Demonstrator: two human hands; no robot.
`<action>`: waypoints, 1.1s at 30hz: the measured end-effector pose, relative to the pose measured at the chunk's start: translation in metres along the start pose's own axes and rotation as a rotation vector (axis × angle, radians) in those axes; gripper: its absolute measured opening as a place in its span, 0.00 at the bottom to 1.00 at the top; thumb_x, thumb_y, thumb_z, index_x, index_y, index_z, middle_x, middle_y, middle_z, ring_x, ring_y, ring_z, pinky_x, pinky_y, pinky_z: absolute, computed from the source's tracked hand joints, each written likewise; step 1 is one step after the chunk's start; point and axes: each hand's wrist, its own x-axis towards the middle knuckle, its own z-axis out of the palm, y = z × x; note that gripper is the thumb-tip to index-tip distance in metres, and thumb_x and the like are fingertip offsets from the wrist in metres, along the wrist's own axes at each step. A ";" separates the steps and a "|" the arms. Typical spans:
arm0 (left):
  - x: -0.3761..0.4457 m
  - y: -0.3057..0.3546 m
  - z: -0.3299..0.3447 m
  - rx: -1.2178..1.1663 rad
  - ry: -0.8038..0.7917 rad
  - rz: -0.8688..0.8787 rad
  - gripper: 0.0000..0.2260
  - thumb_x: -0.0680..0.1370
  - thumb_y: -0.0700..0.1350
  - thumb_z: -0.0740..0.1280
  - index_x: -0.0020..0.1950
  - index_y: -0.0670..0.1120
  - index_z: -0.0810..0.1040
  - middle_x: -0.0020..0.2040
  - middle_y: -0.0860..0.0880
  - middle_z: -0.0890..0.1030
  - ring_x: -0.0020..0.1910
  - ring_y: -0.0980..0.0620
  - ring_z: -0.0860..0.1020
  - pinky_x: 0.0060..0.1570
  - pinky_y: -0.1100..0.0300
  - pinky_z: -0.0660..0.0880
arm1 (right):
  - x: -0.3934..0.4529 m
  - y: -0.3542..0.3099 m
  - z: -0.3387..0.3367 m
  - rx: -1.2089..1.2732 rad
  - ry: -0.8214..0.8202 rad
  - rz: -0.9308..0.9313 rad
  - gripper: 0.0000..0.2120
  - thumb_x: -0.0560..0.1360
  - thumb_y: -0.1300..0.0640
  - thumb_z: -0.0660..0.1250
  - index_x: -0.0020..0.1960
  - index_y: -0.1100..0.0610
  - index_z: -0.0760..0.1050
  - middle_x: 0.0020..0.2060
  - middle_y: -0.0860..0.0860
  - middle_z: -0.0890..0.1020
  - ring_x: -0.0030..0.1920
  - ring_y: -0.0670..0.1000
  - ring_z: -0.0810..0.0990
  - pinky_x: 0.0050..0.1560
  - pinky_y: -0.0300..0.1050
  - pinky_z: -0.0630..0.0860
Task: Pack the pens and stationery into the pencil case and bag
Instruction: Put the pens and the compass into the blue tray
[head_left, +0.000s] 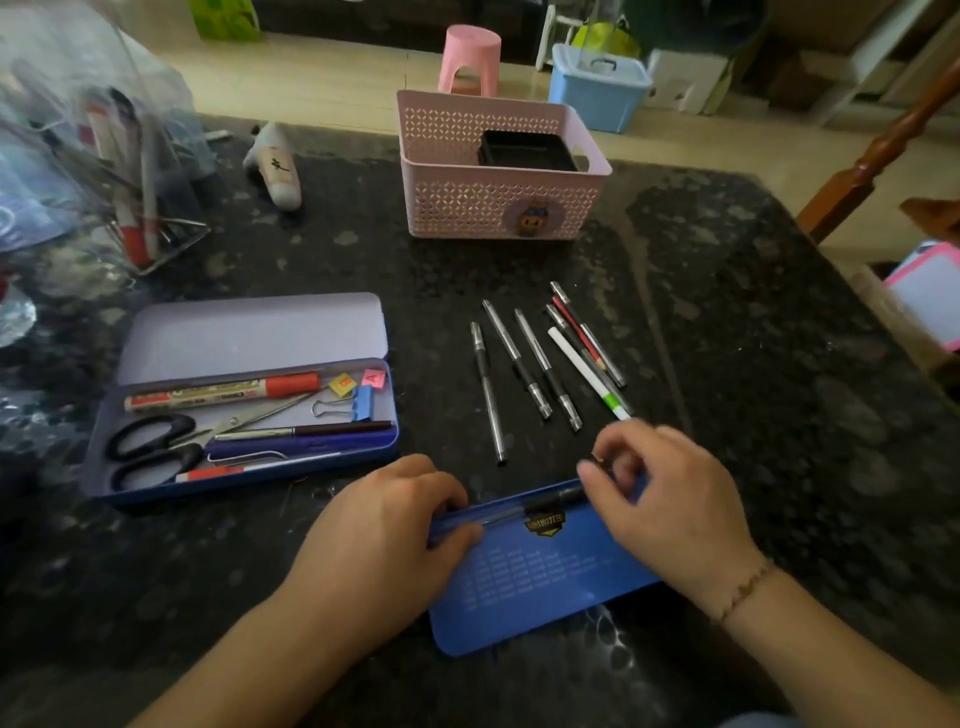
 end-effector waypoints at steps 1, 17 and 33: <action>0.000 0.000 0.001 0.008 0.004 0.000 0.11 0.75 0.59 0.65 0.56 0.61 0.76 0.47 0.63 0.72 0.45 0.62 0.73 0.45 0.68 0.74 | 0.011 -0.002 -0.001 0.035 0.012 0.033 0.05 0.72 0.45 0.64 0.45 0.45 0.72 0.29 0.44 0.73 0.33 0.41 0.73 0.34 0.38 0.74; 0.003 -0.004 0.004 0.069 0.076 0.069 0.12 0.75 0.58 0.63 0.54 0.57 0.80 0.49 0.60 0.76 0.44 0.59 0.76 0.46 0.62 0.77 | 0.031 0.010 -0.040 -0.088 0.001 0.132 0.02 0.74 0.50 0.65 0.44 0.45 0.76 0.34 0.40 0.77 0.34 0.39 0.76 0.32 0.33 0.70; 0.006 -0.007 -0.013 -0.053 -0.027 0.026 0.10 0.74 0.52 0.69 0.55 0.57 0.79 0.45 0.61 0.76 0.41 0.62 0.76 0.41 0.68 0.75 | -0.033 -0.005 -0.116 0.955 0.075 -0.023 0.17 0.67 0.36 0.71 0.45 0.47 0.78 0.40 0.52 0.83 0.41 0.58 0.83 0.37 0.49 0.80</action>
